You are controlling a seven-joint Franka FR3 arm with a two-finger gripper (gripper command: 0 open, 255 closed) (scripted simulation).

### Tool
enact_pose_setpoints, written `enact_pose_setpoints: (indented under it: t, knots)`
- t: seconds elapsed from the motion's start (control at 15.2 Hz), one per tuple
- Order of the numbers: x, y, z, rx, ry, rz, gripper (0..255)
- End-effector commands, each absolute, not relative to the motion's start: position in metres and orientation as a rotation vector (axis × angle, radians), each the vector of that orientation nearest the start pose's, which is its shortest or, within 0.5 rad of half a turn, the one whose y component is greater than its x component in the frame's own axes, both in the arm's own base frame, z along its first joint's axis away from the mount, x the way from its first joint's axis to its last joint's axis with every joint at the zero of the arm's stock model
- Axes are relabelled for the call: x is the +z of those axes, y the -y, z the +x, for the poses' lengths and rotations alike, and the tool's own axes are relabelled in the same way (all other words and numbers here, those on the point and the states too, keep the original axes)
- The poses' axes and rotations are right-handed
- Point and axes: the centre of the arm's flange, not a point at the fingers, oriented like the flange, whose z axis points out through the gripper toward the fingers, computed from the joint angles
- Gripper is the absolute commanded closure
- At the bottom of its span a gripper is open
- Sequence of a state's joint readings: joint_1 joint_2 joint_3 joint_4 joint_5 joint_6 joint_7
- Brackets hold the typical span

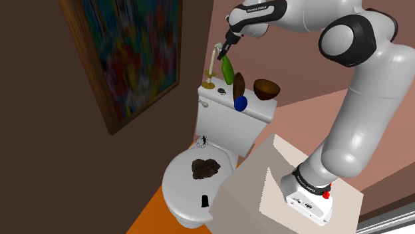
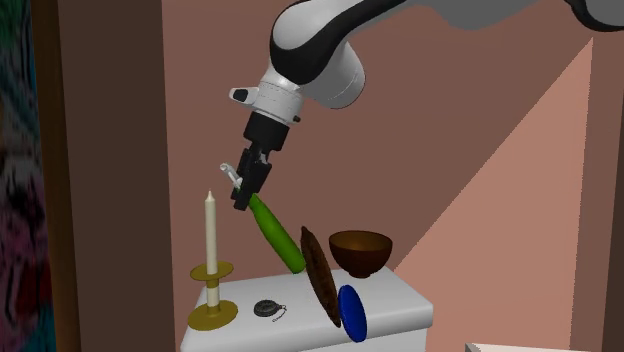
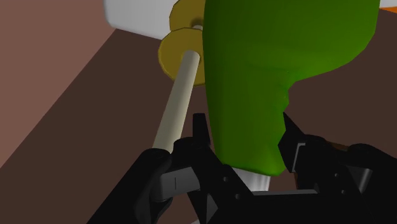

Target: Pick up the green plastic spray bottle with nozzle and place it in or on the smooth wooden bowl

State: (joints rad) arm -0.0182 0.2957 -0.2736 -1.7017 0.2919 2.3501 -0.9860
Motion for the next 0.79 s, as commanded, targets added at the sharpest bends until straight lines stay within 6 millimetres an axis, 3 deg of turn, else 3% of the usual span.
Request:
enact_pose_setpoints:
  t: [0.0,0.59,0.73]
  knots:
    - [0.474,0.172,0.651,-0.629,0.863,-3.043,255]
    - [0.519,0.172,0.651,-0.629,0.863,-3.043,255]
    - [0.522,0.192,0.633,-0.629,0.863,-3.043,255]
